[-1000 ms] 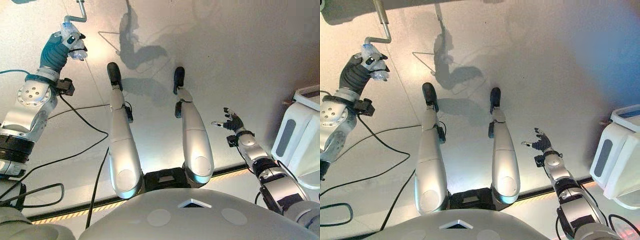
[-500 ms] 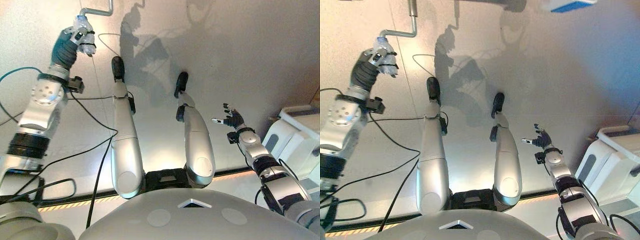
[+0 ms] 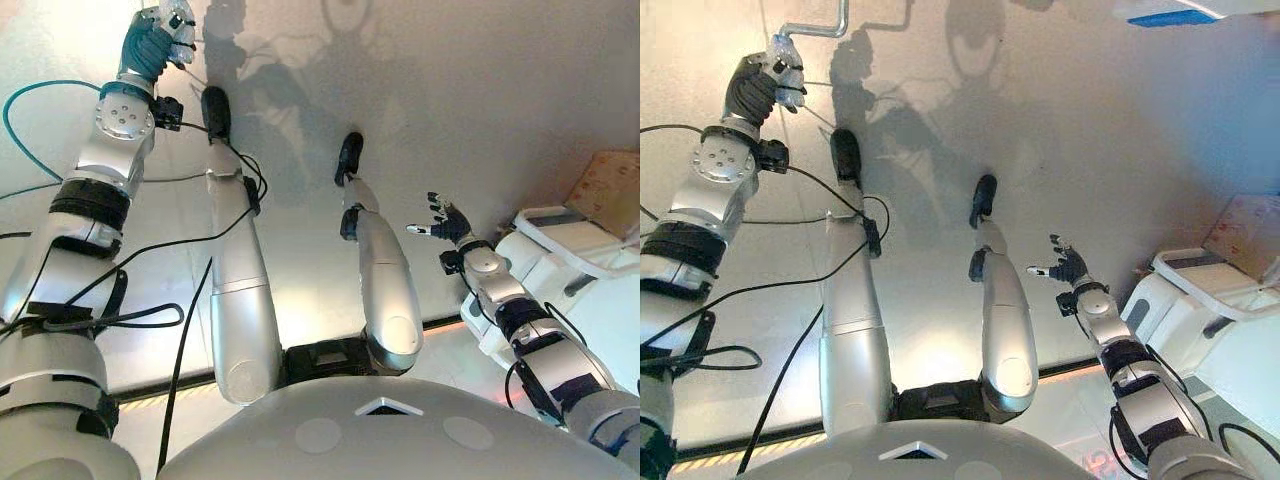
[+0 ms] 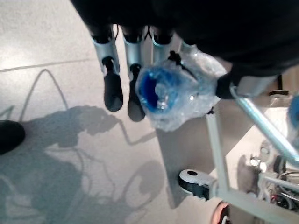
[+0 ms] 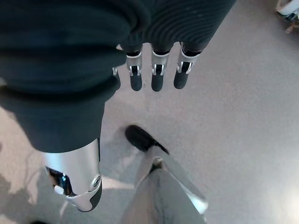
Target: Raise the hospital bed
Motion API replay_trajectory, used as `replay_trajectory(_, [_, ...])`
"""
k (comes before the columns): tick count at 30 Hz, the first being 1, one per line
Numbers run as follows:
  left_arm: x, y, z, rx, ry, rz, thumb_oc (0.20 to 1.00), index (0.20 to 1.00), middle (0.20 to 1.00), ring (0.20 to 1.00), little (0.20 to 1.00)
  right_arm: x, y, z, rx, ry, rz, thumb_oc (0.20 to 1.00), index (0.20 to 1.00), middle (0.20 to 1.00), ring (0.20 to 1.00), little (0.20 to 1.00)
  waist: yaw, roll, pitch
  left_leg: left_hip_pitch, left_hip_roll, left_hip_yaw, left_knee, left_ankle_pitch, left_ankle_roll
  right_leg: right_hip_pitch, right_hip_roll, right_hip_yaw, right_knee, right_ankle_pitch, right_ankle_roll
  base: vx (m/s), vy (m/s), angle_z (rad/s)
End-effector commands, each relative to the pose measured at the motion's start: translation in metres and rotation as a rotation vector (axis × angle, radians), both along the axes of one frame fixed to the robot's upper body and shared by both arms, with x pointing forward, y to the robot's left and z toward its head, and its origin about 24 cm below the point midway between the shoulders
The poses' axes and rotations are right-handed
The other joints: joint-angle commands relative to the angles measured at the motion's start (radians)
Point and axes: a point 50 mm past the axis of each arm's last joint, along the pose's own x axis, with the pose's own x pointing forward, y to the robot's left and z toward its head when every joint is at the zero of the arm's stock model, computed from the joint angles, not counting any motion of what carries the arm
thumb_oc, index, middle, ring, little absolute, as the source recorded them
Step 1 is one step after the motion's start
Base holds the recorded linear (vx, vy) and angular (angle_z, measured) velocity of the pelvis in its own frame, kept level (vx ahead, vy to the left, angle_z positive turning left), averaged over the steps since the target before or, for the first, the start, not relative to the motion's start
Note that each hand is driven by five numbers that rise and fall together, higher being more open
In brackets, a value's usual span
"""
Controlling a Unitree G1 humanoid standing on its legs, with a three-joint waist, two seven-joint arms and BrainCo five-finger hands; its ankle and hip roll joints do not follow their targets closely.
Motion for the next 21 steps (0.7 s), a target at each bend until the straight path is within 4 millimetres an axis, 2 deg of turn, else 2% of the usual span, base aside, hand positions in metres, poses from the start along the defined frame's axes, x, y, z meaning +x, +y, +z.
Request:
replay_trajectory(1, [0.0,0.028,0.013,-0.024,-0.011,0.14,0.2,0.2,0.2,0.2,0.2,-0.01,-0.018,-0.004,-0.02,0.043,-0.051,1.0,1.0,1.0,1.0,1.0,-0.008,-0.088,0.02,-0.004,0.024,0.028,0.178,-0.17,-0.057,0.023,-0.083,0.082,-0.12,0.134,0.04,-0.02,-0.032,-0.18])
replay_trajectory(9, [0.009,0.025,0.004,0.024,0.075,0.188,0.2,0.2,0.2,0.2,0.2,-0.001,-0.011,0.0,-0.016,0.021,-0.037,1.0,1.0,1.0,1.0,1.0,-0.049,-0.127,0.02,0.033,0.061,0.037,0.113,-0.136,-0.07,-0.021,-0.063,0.11,-0.099,0.137,0.038,-0.01,-0.061,-0.14])
replay_trajectory(11, [0.012,0.015,0.002,0.033,0.08,0.164,0.2,0.2,0.2,0.2,0.2,0.0,-0.01,0.0,-0.015,0.024,-0.037,1.0,1.0,1.0,1.0,1.0,-0.068,-0.134,0.02,0.039,0.066,0.034,0.084,-0.114,-0.071,-0.036,-0.06,0.113,-0.096,0.143,0.038,-0.02,-0.099,-0.06])
replay_trajectory(16, [0.012,0.015,0.001,0.033,0.082,0.164,0.2,0.2,0.2,0.2,0.2,-0.001,-0.01,-0.001,-0.015,0.026,-0.037,1.0,1.0,1.0,1.0,1.0,-0.063,-0.136,0.02,0.046,0.071,0.037,0.084,-0.121,-0.073,-0.034,-0.056,0.116,-0.095,0.14,0.037,0.0,-0.043,-0.06])
replay_trajectory(17, [0.016,0.003,0.0,0.054,0.079,0.135,0.2,0.2,0.2,0.2,0.2,0.001,-0.013,0.0,-0.028,0.027,-0.047,1.0,1.0,1.0,1.0,1.0,-0.075,-0.134,0.02,0.066,0.08,0.043,0.018,-0.079,-0.081,-0.048,-0.049,0.117,-0.089,0.144,0.034,-0.02,-0.161,0.01])
replay_trajectory(21, [0.016,0.002,0.0,0.052,0.082,0.135,0.2,0.2,0.2,0.2,0.2,0.001,-0.012,0.0,-0.029,0.027,-0.05,1.0,1.0,1.0,1.0,1.0,-0.078,-0.133,0.02,0.075,0.082,0.046,-0.002,-0.067,-0.083,-0.05,-0.047,0.117,-0.088,0.145,0.032,-0.01,-0.053,0.04])
